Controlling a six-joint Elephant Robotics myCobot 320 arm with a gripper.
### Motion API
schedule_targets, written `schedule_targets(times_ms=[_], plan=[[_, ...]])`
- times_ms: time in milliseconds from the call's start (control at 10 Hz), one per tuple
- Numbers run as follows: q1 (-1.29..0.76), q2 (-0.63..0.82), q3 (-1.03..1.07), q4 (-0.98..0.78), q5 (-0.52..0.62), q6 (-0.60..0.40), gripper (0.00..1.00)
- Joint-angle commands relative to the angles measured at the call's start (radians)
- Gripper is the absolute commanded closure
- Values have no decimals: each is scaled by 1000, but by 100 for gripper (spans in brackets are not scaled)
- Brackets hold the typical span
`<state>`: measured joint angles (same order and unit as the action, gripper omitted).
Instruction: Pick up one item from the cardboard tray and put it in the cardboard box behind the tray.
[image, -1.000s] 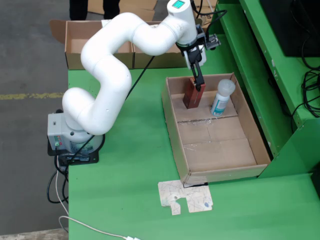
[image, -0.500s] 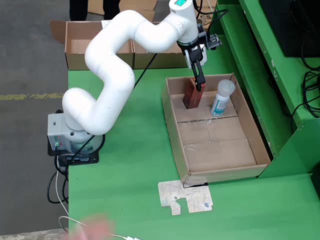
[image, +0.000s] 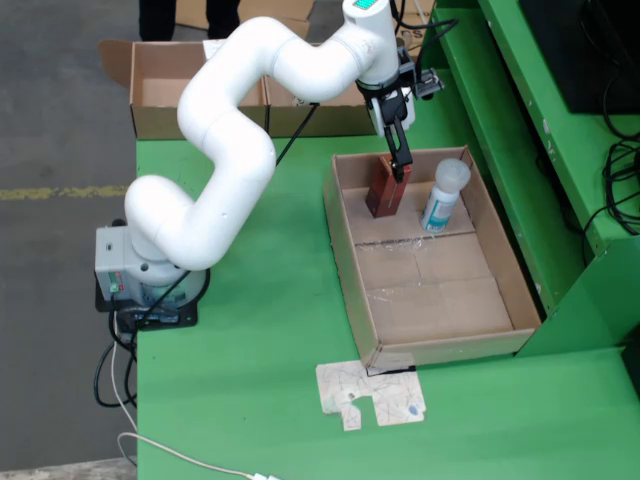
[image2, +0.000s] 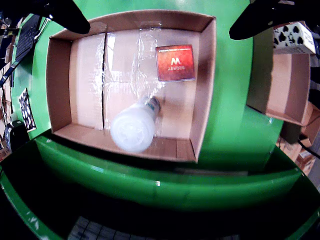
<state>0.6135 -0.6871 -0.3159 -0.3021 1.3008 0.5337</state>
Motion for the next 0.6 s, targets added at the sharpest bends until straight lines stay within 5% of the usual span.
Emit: schedule_targets(times_ms=[0,500], plan=[[9,45,-9,37,-6,2,0],[1,-121,316,-119,1,-7,0]])
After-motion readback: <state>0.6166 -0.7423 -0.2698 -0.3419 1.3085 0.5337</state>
